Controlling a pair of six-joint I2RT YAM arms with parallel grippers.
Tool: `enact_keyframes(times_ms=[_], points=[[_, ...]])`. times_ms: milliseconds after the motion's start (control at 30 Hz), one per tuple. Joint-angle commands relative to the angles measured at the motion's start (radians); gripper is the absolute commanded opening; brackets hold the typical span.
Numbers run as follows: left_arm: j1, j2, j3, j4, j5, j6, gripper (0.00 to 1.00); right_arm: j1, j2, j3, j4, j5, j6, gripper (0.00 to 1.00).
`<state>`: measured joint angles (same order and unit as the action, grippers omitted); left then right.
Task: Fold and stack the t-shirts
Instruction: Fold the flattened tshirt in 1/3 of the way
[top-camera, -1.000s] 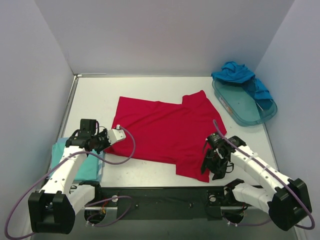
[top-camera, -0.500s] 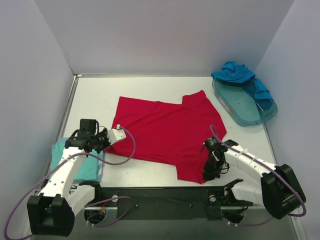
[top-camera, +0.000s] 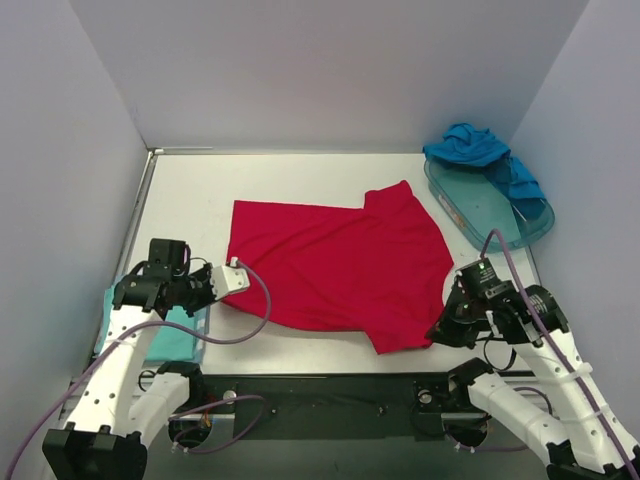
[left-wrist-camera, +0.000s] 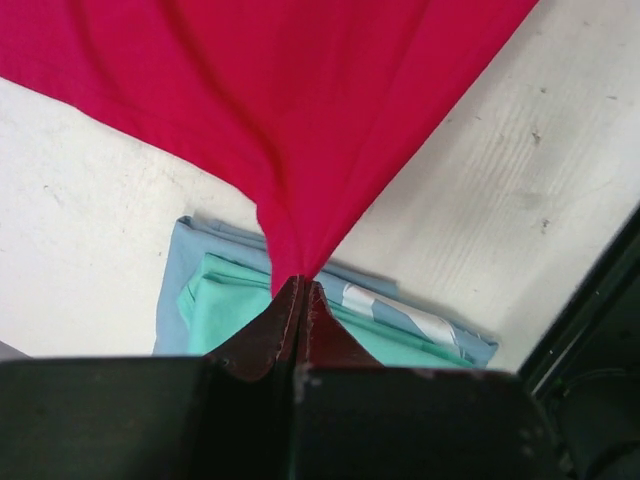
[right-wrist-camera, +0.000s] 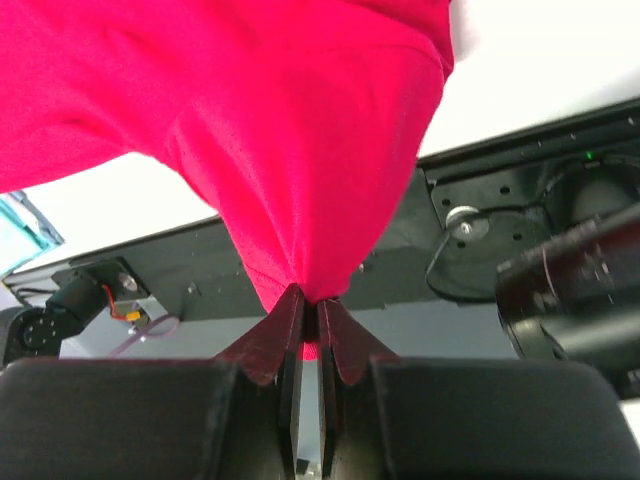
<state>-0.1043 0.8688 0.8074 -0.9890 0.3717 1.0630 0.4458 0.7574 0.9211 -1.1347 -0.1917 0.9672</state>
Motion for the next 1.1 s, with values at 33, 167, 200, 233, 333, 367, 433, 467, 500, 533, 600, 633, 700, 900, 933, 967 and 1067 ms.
enact_keyframes(times_ms=[33,167,200,233,333,367,433,467,500,533,600,633,700,900,933,967,1067], points=[[-0.006,0.001,0.125,-0.232,0.052,0.087,0.00,0.002,-0.018,0.119,-0.393,-0.092,-0.022,0.00],[-0.005,0.001,0.154,-0.277,0.052,0.104,0.00,0.004,-0.086,0.108,-0.389,-0.236,0.021,0.00],[-0.006,0.001,0.141,-0.234,0.050,0.091,0.00,0.004,-0.075,0.108,-0.386,-0.212,0.009,0.00],[-0.006,0.007,0.131,-0.197,0.046,0.040,0.00,0.001,-0.060,0.102,-0.378,-0.197,-0.027,0.00],[-0.006,0.073,0.104,0.000,0.029,-0.082,0.00,-0.034,0.089,0.085,-0.251,-0.152,-0.195,0.00],[-0.006,0.091,0.102,0.038,0.016,-0.109,0.00,-0.054,0.165,0.084,-0.219,-0.156,-0.241,0.00],[-0.011,0.163,0.122,0.122,-0.008,-0.158,0.00,-0.157,0.274,0.093,-0.117,-0.182,-0.364,0.00],[-0.012,0.215,0.142,0.151,-0.017,-0.170,0.00,-0.206,0.308,0.116,-0.071,-0.178,-0.446,0.00],[-0.015,0.240,0.147,0.164,-0.036,-0.176,0.00,-0.223,0.377,0.128,-0.033,-0.139,-0.475,0.00],[-0.015,0.271,0.145,0.196,-0.046,-0.182,0.00,-0.258,0.416,0.159,-0.014,-0.117,-0.531,0.00],[-0.031,0.291,0.116,0.246,-0.074,-0.166,0.00,-0.297,0.515,0.185,0.048,-0.118,-0.605,0.00],[-0.041,0.294,0.090,0.263,-0.094,-0.161,0.00,-0.308,0.583,0.188,0.085,-0.133,-0.623,0.00],[-0.046,0.311,0.060,0.326,-0.126,-0.155,0.00,-0.338,0.682,0.208,0.130,-0.144,-0.682,0.00],[-0.058,0.395,0.018,0.496,-0.229,-0.196,0.00,-0.404,0.898,0.359,0.181,-0.061,-0.740,0.00],[-0.066,0.406,0.019,0.509,-0.240,-0.201,0.00,-0.406,0.930,0.378,0.178,-0.048,-0.746,0.00],[-0.067,0.417,0.016,0.529,-0.243,-0.202,0.00,-0.406,0.945,0.409,0.179,-0.046,-0.765,0.00],[-0.077,0.440,0.007,0.562,-0.257,-0.212,0.00,-0.406,1.009,0.455,0.182,-0.054,-0.797,0.00]])
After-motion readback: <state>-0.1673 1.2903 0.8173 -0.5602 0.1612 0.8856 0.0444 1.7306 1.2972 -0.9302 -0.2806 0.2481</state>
